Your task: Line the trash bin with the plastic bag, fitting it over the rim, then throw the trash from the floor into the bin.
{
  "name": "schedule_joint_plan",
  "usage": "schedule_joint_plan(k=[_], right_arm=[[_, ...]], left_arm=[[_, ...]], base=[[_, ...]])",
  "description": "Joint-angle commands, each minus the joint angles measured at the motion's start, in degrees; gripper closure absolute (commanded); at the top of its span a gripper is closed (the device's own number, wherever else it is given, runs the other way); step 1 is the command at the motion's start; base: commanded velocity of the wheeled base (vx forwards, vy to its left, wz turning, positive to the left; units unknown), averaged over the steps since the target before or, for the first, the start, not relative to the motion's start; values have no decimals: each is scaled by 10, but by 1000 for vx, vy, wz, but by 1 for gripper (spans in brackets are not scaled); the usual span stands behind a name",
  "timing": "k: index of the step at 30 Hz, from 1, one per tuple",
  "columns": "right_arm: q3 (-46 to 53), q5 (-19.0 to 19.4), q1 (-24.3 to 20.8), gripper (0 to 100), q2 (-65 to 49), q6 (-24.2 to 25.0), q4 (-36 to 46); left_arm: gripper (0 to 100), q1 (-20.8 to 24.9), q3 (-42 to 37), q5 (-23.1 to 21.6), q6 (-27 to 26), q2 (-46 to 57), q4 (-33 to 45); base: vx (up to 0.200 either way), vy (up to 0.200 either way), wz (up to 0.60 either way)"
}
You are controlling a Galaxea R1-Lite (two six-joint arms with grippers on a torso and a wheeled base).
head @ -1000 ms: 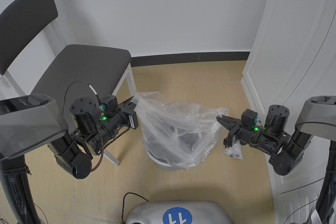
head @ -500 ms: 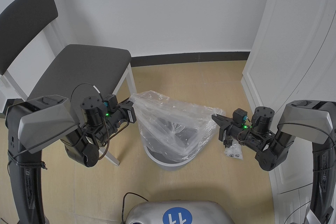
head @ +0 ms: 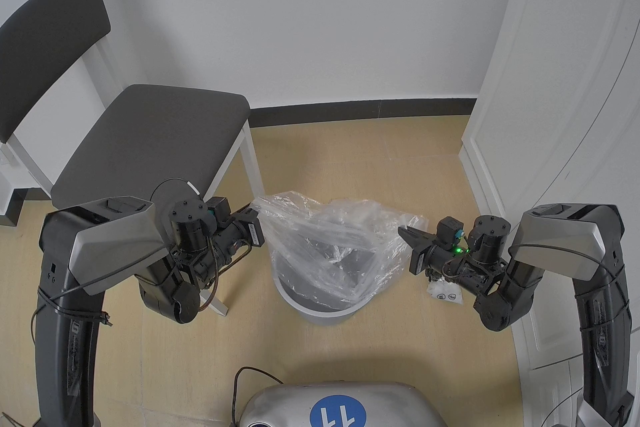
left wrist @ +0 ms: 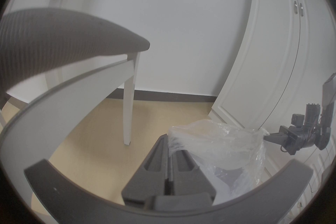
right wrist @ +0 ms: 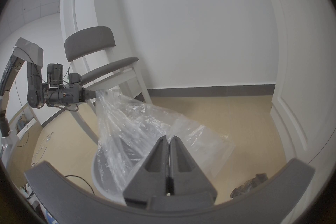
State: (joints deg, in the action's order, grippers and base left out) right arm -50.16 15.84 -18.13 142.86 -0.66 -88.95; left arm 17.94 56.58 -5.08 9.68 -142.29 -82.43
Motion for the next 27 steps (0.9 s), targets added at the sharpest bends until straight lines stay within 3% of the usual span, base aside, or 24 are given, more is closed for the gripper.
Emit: schedule_joint_plan(k=[1,9,17,27], right_arm=[[19,-2,-9,100,3,-4,-4],[97,-2,-7,100,-83,-52,9],[141,-2,25,100,-131,-142,121],[129,5,69,100,-69,-210,146]], left_arm=[[100,-5,-8,0,-3,-1,10],[100,-26,-46,0,-8,91,105],[100,-52,-61,2,-57,147,272],[100,-60,-47,2,-71,91,290]], base=[[0,0,0],[0,0,0],[0,0,0],[0,0,0]])
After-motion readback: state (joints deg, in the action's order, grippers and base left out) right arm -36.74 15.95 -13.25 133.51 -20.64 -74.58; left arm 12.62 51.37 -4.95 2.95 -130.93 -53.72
